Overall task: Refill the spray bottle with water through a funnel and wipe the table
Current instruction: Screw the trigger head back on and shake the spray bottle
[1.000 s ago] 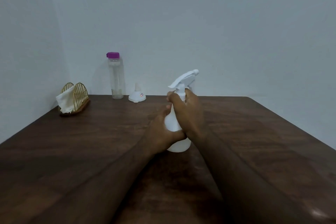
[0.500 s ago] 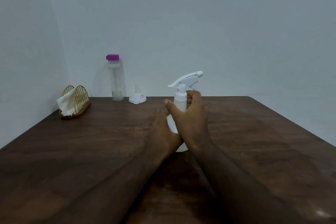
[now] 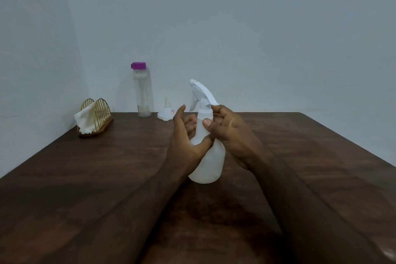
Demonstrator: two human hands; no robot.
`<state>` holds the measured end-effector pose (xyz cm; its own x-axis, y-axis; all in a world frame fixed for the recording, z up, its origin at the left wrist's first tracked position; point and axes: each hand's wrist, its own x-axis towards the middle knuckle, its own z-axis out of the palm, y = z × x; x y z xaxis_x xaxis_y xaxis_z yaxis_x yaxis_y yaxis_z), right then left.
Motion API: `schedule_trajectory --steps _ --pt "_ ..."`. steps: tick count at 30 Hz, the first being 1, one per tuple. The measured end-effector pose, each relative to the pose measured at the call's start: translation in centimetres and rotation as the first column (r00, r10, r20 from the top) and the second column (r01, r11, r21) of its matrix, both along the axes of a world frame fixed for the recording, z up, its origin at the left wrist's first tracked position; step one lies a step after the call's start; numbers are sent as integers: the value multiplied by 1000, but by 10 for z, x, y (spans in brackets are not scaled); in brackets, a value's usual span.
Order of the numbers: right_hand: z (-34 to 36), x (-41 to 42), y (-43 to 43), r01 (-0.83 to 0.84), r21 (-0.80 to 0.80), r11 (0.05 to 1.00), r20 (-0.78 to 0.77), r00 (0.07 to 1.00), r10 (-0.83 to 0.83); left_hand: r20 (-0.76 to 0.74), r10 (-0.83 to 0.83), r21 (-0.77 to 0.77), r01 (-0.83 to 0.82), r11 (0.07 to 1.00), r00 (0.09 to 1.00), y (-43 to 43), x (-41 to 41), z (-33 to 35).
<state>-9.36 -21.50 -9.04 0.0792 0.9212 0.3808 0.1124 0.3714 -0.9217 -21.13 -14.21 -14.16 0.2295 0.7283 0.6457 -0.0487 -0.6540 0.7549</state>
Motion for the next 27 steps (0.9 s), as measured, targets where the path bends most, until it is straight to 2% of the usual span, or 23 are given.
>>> schedule_trajectory --steps 4,9,17,27 --pt "-2 -7 1 18 15 1000 -72 997 -17 -3 2 28 -1 1000 1000 5 0 3" --pt "-3 -13 3 127 102 987 -3 992 -127 -58 -54 -14 53 998 997 12 -2 5" --pt "0 -16 3 94 80 992 32 995 -97 -101 -1 -60 -5 998 995 18 -5 11" --pt "1 -32 4 344 150 927 -7 938 -347 -112 118 -40 -123 992 987 12 -2 15"
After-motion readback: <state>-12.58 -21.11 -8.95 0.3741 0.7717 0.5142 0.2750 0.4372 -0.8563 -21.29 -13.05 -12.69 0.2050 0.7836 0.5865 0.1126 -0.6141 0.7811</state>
